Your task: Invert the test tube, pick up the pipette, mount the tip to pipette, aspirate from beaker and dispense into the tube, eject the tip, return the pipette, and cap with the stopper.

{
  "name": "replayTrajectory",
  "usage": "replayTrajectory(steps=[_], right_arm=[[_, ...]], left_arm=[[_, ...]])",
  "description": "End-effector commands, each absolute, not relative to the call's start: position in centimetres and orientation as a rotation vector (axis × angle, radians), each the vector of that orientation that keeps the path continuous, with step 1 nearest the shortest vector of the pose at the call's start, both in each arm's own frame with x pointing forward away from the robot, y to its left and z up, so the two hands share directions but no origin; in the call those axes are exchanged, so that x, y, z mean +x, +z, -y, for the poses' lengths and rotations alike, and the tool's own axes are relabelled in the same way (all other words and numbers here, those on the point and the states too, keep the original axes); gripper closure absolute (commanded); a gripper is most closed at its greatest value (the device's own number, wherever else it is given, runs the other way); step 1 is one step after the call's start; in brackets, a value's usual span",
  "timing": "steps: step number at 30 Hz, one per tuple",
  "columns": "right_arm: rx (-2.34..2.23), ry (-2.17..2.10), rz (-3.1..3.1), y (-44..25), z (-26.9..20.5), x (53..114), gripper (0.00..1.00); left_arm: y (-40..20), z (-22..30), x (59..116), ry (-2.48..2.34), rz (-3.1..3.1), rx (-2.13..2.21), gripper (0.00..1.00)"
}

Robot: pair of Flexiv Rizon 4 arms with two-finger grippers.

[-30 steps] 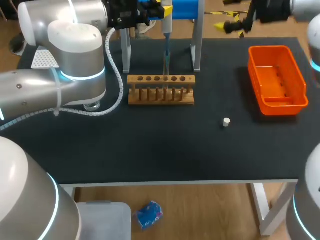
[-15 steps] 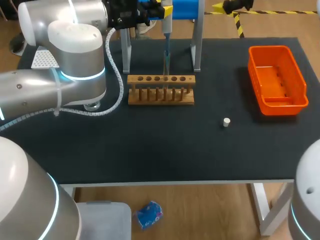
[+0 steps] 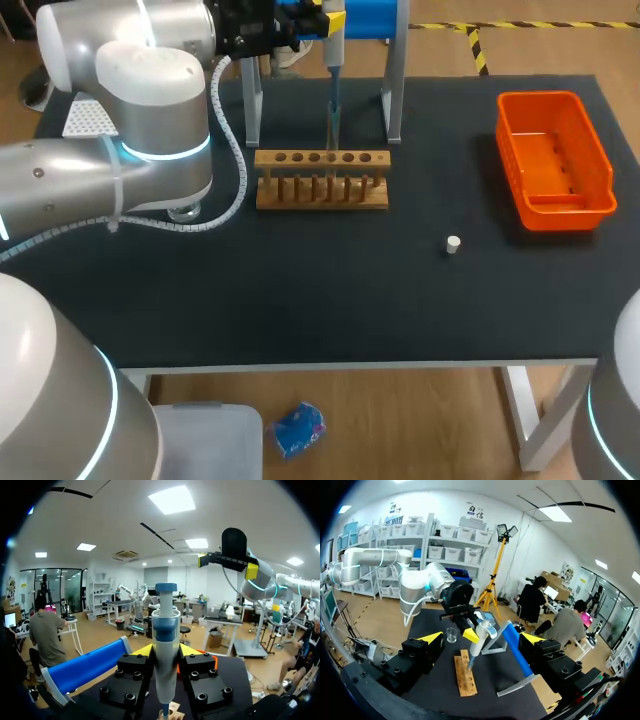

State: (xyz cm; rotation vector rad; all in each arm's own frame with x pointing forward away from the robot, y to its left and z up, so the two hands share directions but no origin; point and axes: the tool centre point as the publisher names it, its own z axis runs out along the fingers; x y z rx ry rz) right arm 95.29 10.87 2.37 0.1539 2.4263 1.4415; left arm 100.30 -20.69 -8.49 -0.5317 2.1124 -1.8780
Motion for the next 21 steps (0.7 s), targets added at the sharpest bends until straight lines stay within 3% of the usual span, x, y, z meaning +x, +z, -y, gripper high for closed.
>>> replayTrajectory(steps=[1,8,21], right_arm=[[0.173,1.37,-2.505,3.7,-13.5,96.6,0.0],[0.171,1.328,-2.547,3.7,-16.2,96.9,0.0],[0.171,1.328,-2.547,3.7,-16.2,96.9,0.0]], left_arm=[[-8.6,20.8,100.3,-1.881,-2.108,-0.531,1.0],[-8.6,20.8,100.3,-1.881,-2.108,-0.531,1.0],[-8.6,20.8,100.3,-1.881,-2.108,-0.531,1.0]])
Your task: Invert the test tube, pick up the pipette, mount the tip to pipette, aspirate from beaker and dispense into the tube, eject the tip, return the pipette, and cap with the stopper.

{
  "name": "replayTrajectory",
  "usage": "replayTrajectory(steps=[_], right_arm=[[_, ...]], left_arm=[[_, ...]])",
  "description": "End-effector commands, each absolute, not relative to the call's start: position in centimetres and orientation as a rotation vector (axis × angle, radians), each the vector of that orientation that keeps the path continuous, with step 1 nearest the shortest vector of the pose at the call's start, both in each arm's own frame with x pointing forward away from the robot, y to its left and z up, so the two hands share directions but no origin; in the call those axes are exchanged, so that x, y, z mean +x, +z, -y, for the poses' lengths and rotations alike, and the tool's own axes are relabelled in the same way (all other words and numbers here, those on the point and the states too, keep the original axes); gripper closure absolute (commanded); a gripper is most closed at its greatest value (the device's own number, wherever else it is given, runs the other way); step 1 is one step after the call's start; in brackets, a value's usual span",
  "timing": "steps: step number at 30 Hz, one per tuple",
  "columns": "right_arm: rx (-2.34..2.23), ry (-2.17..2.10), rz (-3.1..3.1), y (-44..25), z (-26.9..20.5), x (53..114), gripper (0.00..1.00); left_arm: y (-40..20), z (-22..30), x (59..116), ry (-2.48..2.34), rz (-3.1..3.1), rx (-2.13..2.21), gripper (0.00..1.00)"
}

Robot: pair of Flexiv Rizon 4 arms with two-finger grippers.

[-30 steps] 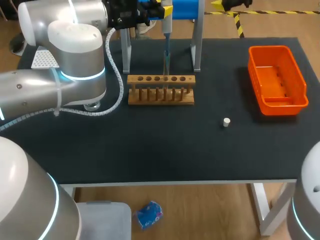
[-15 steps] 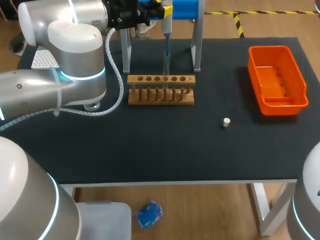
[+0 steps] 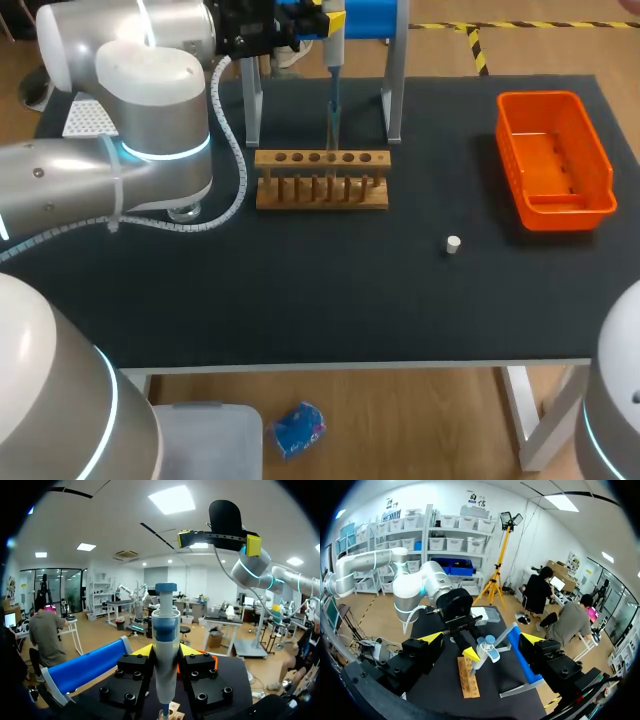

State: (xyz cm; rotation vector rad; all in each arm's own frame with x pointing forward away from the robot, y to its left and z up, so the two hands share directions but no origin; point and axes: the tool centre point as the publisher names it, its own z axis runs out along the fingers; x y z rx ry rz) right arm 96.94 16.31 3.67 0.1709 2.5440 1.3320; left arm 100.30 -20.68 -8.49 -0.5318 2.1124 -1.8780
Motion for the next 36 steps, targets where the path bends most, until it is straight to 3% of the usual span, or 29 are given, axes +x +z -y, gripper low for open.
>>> replayTrajectory(steps=[1,10,11,12,36], right_arm=[[0.171,1.328,-2.547,3.7,-16.2,96.9,0.0],[0.191,1.326,-2.605,3.3,-16.5,96.9,0.0],[0.193,1.325,-2.607,3.4,-16.5,97.1,0.63],[0.2,1.322,-2.609,3.4,-16.6,97.2,0.99],[0.275,1.293,-2.684,0.4,-20.1,99.3,1.0]], left_arm=[[-8.6,20.8,100.3,-1.881,-2.108,-0.531,1.0],[-8.6,20.8,100.3,-1.881,-2.108,-0.531,1.0],[-8.6,20.8,100.3,-1.881,-2.108,-0.531,1.0],[-8.6,20.8,100.3,-1.881,-2.108,-0.531,1.0],[-8.6,20.8,100.3,-1.881,-2.108,-0.531,1.0]])
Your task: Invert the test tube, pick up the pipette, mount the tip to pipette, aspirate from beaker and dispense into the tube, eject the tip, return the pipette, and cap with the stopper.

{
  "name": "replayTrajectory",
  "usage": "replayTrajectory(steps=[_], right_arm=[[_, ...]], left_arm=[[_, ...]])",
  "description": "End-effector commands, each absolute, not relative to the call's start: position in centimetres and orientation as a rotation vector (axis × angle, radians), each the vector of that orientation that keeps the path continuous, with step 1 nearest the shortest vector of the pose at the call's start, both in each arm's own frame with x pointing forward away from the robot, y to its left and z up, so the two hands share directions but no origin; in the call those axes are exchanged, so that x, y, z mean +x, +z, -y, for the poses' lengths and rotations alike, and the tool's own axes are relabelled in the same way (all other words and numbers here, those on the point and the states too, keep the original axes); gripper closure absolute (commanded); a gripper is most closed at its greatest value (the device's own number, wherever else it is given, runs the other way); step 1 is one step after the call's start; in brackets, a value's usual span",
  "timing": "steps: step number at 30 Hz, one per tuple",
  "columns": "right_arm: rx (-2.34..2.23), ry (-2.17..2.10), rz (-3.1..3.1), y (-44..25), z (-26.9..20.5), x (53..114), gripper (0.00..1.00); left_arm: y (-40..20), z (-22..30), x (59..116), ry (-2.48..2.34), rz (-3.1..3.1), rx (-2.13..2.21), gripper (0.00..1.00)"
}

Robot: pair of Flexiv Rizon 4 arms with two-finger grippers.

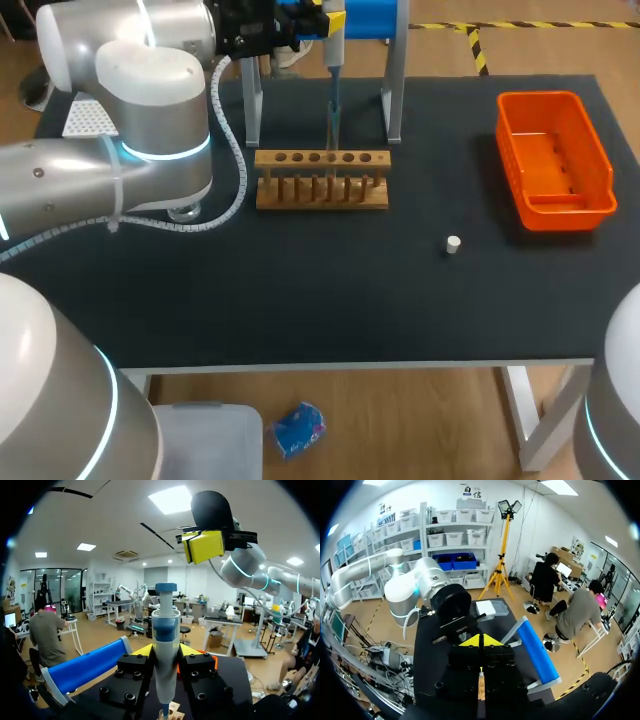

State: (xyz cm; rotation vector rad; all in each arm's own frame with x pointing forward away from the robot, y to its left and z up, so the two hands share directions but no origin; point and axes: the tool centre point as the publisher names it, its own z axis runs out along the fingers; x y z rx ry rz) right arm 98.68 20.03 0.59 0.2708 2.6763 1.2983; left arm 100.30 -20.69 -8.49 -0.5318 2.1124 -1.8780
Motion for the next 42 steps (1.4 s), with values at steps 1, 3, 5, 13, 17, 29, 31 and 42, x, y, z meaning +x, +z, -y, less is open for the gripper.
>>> replayTrajectory(steps=[1,3,5,13,17,29,31,42], right_arm=[[0.283,1.29,-2.684,0.3,-20.1,99.4,1.0],[0.291,1.289,-2.684,0.1,-19.9,99.6,1.0],[0.303,1.282,-2.686,-0.1,-19.8,99.8,1.0],[0.318,1.281,-2.689,-0.5,-19.6,99.8,1.0],[0.312,1.279,-2.697,-0.7,-19.7,99.6,1.0],[0.302,1.265,-2.714,-1.3,-20.0,99.4,1.0],[0.3,1.262,-2.717,-1.4,-20.0,99.3,1.0],[0.287,1.287,-2.695,-0.2,-19.9,99.1,1.0]], left_arm=[[-8.6,20.8,100.3,-1.881,-2.108,-0.531,1.0],[-8.6,20.8,100.3,-1.881,-2.108,-0.531,1.0],[-8.6,20.8,100.3,-1.881,-2.108,-0.531,1.0],[-8.6,20.8,100.3,-1.881,-2.108,-0.531,1.0],[-8.6,20.8,100.3,-1.881,-2.108,-0.531,1.0],[-8.6,20.8,100.3,-1.881,-2.108,-0.531,1.0],[-8.6,20.8,100.3,-1.881,-2.108,-0.531,1.0],[-8.6,20.8,100.3,-1.881,-2.108,-0.531,1.0]])
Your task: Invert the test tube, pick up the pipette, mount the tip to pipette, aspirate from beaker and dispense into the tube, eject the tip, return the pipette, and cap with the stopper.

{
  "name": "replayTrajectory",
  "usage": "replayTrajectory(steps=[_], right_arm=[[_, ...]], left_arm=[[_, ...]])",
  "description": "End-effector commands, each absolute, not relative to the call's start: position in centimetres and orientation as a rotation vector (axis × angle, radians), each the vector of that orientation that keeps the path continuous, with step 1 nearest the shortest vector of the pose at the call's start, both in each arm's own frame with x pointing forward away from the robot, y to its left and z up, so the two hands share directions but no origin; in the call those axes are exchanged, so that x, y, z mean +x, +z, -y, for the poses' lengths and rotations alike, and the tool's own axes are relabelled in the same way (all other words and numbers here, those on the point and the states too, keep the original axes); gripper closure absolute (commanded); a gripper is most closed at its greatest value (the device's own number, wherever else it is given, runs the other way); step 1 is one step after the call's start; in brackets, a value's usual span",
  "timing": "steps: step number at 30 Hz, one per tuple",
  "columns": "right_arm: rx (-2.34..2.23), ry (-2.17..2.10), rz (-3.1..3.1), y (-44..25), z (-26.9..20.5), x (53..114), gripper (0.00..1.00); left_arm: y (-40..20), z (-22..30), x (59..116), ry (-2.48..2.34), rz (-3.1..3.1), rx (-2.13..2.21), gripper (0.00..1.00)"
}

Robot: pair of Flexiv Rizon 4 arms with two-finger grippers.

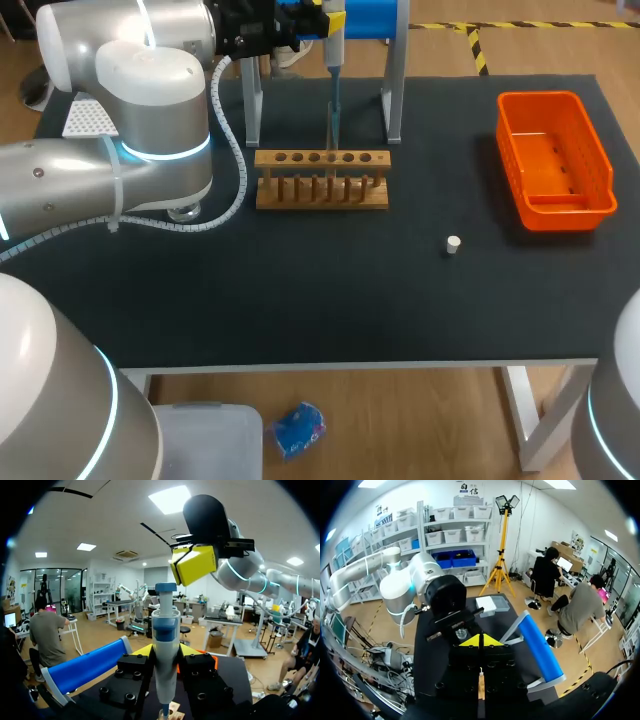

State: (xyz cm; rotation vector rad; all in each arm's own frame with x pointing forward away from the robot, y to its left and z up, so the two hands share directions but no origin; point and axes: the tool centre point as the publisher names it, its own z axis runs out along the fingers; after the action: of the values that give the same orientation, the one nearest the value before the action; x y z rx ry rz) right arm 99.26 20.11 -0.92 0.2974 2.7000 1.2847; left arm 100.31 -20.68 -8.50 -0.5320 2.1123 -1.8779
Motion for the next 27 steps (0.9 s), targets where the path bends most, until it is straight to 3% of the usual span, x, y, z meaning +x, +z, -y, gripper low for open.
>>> replayTrajectory(steps=[1,27], right_arm=[[0.283,1.288,-2.691,0.0,-19.9,99.1,1.0],[0.299,1.263,-2.704,-1.3,-20.5,100.4,1.0]], left_arm=[[-8.6,20.8,100.3,-1.881,-2.108,-0.531,1.0],[-8.6,20.8,100.3,-1.881,-2.108,-0.531,1.0]])
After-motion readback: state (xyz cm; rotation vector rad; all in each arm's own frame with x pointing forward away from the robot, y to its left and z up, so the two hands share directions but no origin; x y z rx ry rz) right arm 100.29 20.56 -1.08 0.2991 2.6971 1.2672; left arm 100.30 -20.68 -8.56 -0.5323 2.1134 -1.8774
